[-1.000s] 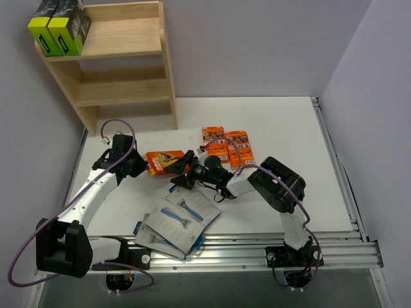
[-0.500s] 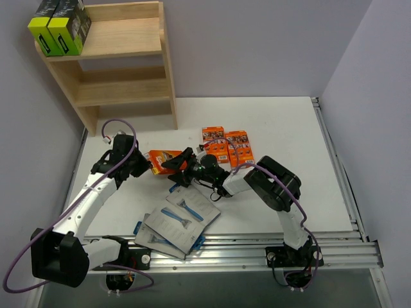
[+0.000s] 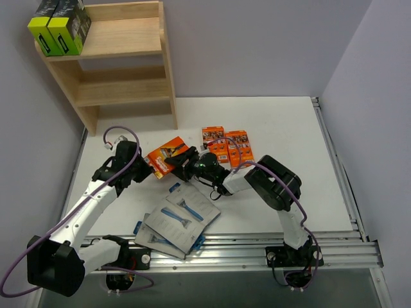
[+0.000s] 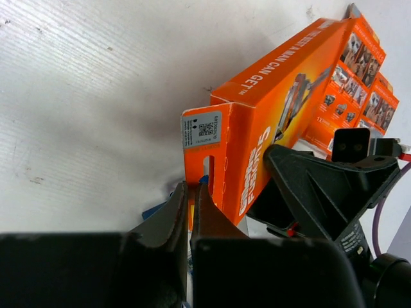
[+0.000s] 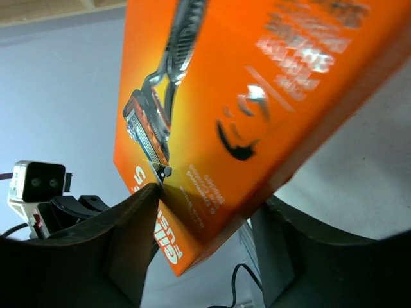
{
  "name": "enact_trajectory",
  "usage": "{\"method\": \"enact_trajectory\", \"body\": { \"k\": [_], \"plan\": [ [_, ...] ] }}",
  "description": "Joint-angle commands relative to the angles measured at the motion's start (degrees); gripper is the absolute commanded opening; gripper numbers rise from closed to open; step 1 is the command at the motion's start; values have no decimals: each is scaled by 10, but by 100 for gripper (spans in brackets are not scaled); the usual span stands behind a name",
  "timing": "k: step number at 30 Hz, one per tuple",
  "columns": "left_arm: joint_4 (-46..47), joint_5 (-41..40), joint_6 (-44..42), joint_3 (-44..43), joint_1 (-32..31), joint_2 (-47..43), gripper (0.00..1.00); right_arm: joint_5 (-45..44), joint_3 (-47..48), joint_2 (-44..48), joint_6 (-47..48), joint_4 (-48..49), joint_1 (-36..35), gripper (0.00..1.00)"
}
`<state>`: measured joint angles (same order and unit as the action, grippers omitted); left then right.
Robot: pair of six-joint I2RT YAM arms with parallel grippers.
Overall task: Place and organize the shaving razors onto the shelf
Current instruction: Pass the shaving razor from the left arm to the right
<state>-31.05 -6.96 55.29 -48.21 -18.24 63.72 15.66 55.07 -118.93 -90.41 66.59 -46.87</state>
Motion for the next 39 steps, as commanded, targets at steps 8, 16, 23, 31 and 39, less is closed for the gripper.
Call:
{"method": "enact_trajectory", "body": {
  "k": [8, 16, 23, 31, 39],
  "plan": [
    [10, 18, 20, 30, -27, 6, 2, -20, -7, 39, -1, 70, 20, 26],
    [47, -3, -9, 42, -27, 3, 2, 19, -9, 41, 10, 101, 25, 0],
    [17, -21, -82, -15, -24, -19, 29, 45, -6, 64, 64, 50, 35, 0],
    [37, 97, -177, -36, 57, -70, 69, 77, 3, 92, 149, -39, 64, 0],
    [56, 228, -224, -27, 130, -82, 88, 145, 39, 128, 224, -123, 84, 0]
  ]
}}
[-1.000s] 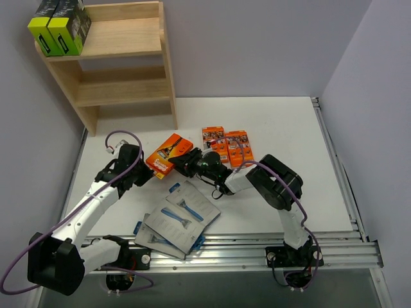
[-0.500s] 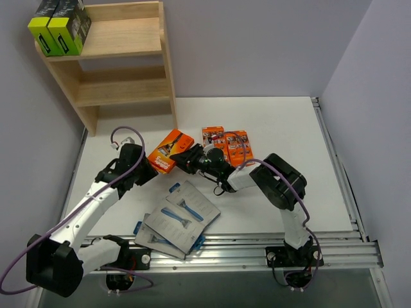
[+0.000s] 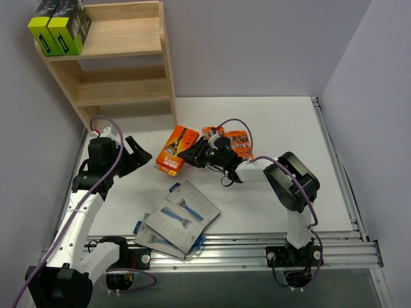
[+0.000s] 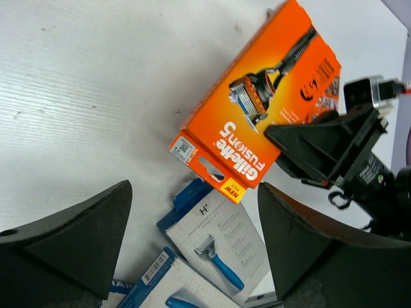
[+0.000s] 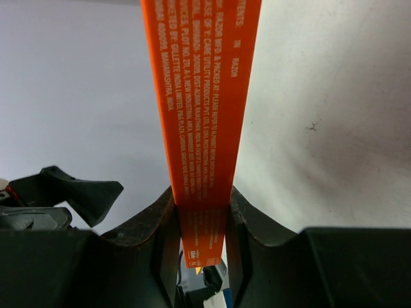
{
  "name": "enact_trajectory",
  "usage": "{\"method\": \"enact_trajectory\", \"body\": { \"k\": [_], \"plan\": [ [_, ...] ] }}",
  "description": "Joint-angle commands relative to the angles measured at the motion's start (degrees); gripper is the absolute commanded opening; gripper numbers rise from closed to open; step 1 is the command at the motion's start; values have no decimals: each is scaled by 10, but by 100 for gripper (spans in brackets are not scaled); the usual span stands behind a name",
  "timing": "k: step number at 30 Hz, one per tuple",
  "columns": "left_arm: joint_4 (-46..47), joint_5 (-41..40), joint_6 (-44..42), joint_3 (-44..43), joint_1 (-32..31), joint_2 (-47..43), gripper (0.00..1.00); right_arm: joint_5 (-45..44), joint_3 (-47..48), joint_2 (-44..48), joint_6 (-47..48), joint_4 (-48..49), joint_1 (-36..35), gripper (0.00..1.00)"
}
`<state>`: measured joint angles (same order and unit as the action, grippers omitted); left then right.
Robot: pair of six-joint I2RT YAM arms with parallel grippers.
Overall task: Place and organize the shaving razors onto the shelf
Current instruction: Pass the shaving razor from the left arm to the right, then pass the shaving razor from the right arm to the left
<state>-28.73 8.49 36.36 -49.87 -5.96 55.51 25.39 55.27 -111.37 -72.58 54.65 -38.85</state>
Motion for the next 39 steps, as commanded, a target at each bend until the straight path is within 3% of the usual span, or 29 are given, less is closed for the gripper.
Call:
{"method": "enact_trajectory", "body": {
  "k": [1, 7, 15, 21, 27, 33, 39],
  "plan": [
    [37, 101, -33, -8, 10, 2, 88, 65, 45, 54, 48, -5, 5, 0],
    [104, 178, -23, 19, 12, 1, 87, 107, 83, 64, 88, -49, 1, 0],
    [104, 180, -27, 28, 27, 12, 87, 137, 93, 91, 96, -57, -3, 0],
    [119, 215, -13, 44, 56, 12, 87, 163, 84, 109, 96, -24, -5, 0],
    [192, 272, 36, 86, 90, 12, 86, 189, 59, 96, 22, 96, -5, 0],
    [340, 363, 104, 130, 105, 1, 77, 198, 48, 82, -8, 163, -5, 0],
    [394, 401, 144, 137, 109, 6, 64, 204, 57, 76, -10, 175, -7, 0]
  ]
}}
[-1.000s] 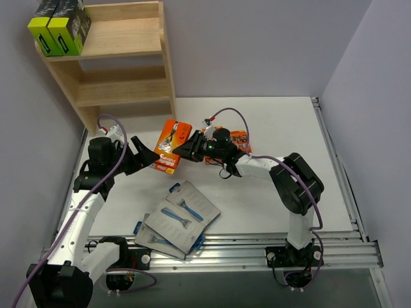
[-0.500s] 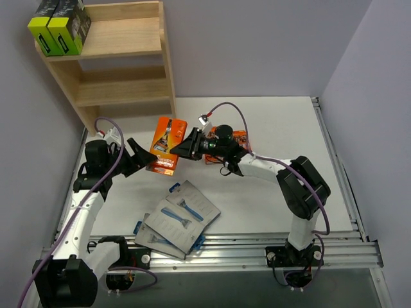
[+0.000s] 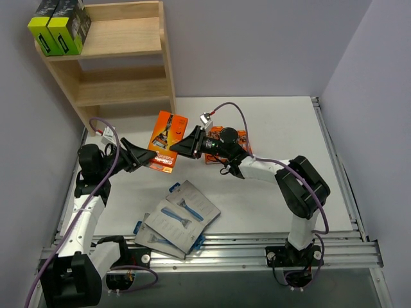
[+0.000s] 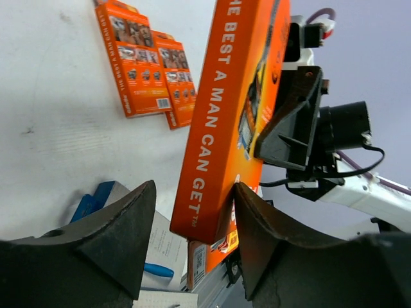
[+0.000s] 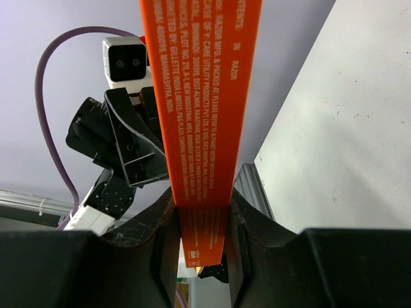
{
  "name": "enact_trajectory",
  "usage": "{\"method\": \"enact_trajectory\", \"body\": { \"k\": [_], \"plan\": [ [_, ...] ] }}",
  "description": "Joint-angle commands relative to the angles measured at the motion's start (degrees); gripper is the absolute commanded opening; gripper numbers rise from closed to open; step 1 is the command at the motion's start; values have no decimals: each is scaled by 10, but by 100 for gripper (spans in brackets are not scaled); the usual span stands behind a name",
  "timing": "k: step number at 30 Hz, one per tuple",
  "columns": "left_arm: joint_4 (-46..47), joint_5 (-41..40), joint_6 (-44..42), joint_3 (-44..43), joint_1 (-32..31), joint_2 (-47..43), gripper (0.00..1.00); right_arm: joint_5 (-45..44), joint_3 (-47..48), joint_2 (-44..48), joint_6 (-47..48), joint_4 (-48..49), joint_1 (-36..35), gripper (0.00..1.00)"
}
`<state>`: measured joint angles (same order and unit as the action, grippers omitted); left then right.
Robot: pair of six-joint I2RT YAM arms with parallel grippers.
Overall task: Place and organize the shaving razors onto the shelf
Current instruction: Pass the shaving razor from the right arm to the left
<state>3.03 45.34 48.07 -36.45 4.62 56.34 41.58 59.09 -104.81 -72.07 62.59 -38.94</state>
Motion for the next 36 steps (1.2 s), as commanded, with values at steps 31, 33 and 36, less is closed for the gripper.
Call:
{"method": "enact_trajectory", "body": {
  "k": [31, 33, 36],
  "plan": [
    [65, 34, 104, -74, 50, -16, 2, 38, -13, 71, 70, -99, 103, 61],
    [54, 15, 102, -104, 53, -15, 2, 44, -18, 86, 74, -107, 112, 62],
    [58, 4, 108, -157, 57, -5, 2, 50, -22, 106, 102, -146, 128, 64]
  ]
}}
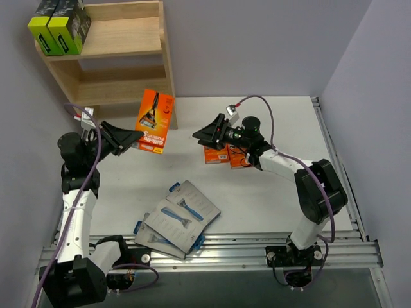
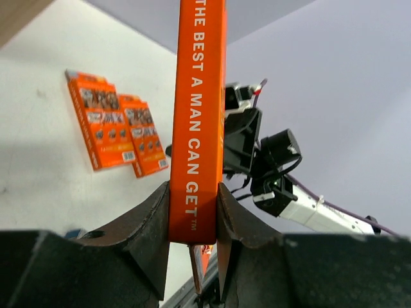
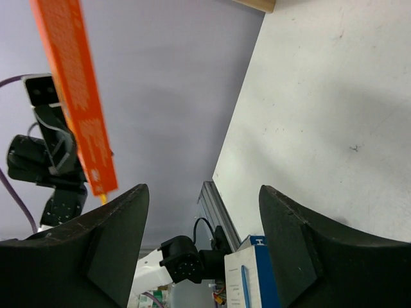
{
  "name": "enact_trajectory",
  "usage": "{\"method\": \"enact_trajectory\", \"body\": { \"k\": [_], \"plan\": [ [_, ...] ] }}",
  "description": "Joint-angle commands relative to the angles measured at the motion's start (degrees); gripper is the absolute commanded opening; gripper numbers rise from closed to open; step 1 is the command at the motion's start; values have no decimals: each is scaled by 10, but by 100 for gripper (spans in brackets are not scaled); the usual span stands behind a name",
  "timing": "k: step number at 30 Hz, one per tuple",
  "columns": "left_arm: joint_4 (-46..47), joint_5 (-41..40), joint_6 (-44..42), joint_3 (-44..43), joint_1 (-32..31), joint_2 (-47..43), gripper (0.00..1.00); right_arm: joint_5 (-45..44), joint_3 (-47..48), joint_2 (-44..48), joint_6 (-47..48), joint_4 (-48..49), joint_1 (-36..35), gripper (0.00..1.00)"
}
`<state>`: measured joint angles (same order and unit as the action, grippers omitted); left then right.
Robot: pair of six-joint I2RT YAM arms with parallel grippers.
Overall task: Place and organize the shaving razors onto the shelf
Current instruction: Place the shaving razor onto shelf
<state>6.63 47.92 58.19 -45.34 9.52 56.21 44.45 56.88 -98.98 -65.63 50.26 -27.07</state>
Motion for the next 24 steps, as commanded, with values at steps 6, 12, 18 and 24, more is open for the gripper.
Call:
{"method": "enact_trajectory", "body": {
  "k": [6, 12, 18, 24],
  "plan": [
    [40, -38, 39, -205, 9, 42, 2, 13, 12, 84, 136, -167, 26, 68],
    [-44, -125, 13, -347, 12, 100, 2, 20, -7, 99, 182, -211, 47, 70],
    [-121, -211, 9, -486, 11, 199, 2, 46, -20, 108, 201, -234, 65, 70],
    [-164, -245, -11, -648, 1, 336, 2, 48, -16, 120, 236, -280, 85, 71]
  ]
}}
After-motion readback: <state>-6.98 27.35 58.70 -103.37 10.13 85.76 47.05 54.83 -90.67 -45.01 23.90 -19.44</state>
